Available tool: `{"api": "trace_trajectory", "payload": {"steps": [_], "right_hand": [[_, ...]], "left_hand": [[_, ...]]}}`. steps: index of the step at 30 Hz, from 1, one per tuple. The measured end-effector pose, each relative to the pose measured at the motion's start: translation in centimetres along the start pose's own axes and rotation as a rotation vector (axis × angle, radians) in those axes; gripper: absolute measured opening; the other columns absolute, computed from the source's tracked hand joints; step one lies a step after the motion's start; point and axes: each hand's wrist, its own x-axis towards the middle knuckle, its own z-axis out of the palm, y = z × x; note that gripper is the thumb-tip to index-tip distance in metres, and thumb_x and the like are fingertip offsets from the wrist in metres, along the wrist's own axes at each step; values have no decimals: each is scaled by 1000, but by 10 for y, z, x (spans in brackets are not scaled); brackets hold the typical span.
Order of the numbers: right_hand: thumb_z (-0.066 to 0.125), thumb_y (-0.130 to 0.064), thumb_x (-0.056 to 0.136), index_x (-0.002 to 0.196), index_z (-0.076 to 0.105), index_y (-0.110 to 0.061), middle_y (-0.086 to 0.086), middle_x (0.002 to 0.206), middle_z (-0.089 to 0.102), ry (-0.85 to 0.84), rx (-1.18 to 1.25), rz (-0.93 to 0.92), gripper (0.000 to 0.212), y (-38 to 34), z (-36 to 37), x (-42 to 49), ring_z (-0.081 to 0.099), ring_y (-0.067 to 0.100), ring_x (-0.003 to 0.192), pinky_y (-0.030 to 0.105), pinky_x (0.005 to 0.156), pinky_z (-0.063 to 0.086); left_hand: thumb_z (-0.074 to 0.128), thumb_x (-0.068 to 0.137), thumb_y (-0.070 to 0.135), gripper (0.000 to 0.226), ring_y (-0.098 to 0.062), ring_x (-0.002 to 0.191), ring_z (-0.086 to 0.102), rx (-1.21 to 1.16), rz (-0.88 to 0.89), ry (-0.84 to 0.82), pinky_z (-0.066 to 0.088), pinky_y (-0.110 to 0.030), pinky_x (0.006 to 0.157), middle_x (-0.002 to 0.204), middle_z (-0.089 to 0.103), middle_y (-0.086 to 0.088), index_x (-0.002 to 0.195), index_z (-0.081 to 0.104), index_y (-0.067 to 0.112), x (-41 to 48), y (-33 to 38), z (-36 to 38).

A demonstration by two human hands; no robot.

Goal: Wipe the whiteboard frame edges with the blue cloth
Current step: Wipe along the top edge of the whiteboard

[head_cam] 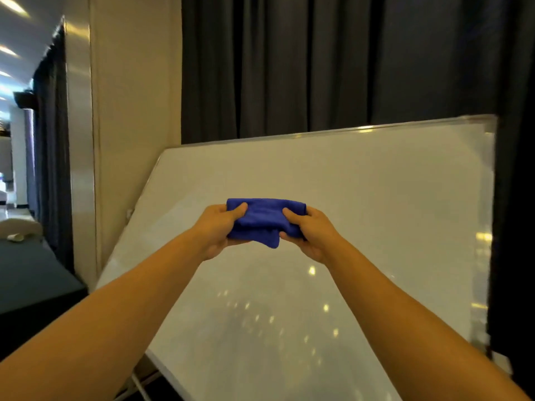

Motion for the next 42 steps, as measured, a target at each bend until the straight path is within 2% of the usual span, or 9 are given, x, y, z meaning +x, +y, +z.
{"api": "trace_trajectory", "payload": {"steps": [11, 17, 21, 25, 30, 32, 37, 39, 42], "right_hand": [[63, -6, 93, 112, 65, -5, 13, 107, 73, 149, -276, -174, 20, 41, 68, 175, 74, 26, 92, 36, 69, 60], [65, -14, 93, 114, 62, -13, 8, 107, 71, 412, -516, -217, 21, -13, 73, 259, 71, 25, 94, 39, 78, 62], [64, -5, 92, 97, 65, -17, 9, 98, 72, 490, -581, -283, 13, -52, 67, 299, 73, 20, 82, 29, 61, 60], [65, -4, 91, 99, 65, -16, 8, 98, 71, 557, -659, -309, 14, -68, 55, 344, 73, 20, 81, 29, 59, 60], [67, -5, 90, 114, 65, -4, 16, 107, 69, 641, -782, -360, 24, -85, 33, 401, 70, 28, 89, 35, 62, 62], [70, -12, 89, 110, 66, -9, 11, 105, 68, 741, -1044, -452, 22, -93, 25, 421, 67, 25, 89, 29, 62, 59], [62, -15, 88, 136, 48, -14, 15, 135, 49, 1060, -1901, -675, 50, -60, 21, 458, 49, 37, 119, 48, 97, 43], [55, -19, 87, 141, 46, -15, 18, 145, 45, 932, -2010, -869, 55, -30, 31, 476, 39, 39, 133, 52, 107, 35], [28, -41, 94, 155, 14, -27, 5, 165, 10, 574, -2004, -667, 65, 12, 41, 499, -2, 25, 151, 49, 122, 0]], "left_hand": [[65, 91, 23, 21, -30, 97, 70, 96, 167, -154, 61, -41, 71, 106, 73, -13, 110, 68, 13, 205, -24, -127], [63, 92, 24, 32, -30, 101, 66, 117, 222, -331, 61, -42, 76, 112, 69, -11, 121, 61, 12, 330, 19, -122], [63, 92, 22, 32, -30, 102, 66, 35, 270, -416, 61, -43, 75, 113, 68, -12, 122, 62, 11, 392, 44, -101], [65, 91, 22, 30, -27, 99, 67, 5, 306, -457, 61, -36, 66, 112, 69, -9, 120, 62, 13, 450, 49, -85], [69, 88, 24, 33, -25, 93, 66, 22, 367, -402, 58, -40, 72, 106, 71, -12, 116, 67, 7, 516, 57, -63], [71, 86, 31, 33, -27, 95, 67, 129, 471, -296, 57, -44, 83, 101, 73, -11, 109, 71, 8, 539, 62, -51], [61, 85, 54, 38, -29, 99, 57, 670, 813, 181, 37, -41, 84, 96, 66, -5, 90, 69, 18, 574, 44, -27], [55, 89, 52, 37, -29, 101, 57, 613, 871, 195, 36, -42, 85, 103, 64, -5, 99, 66, 18, 584, 28, -19], [51, 95, 35, 18, -31, 102, 56, 535, 962, 175, 31, -39, 84, 103, 63, -9, 91, 53, 17, 591, 18, -19]]}}
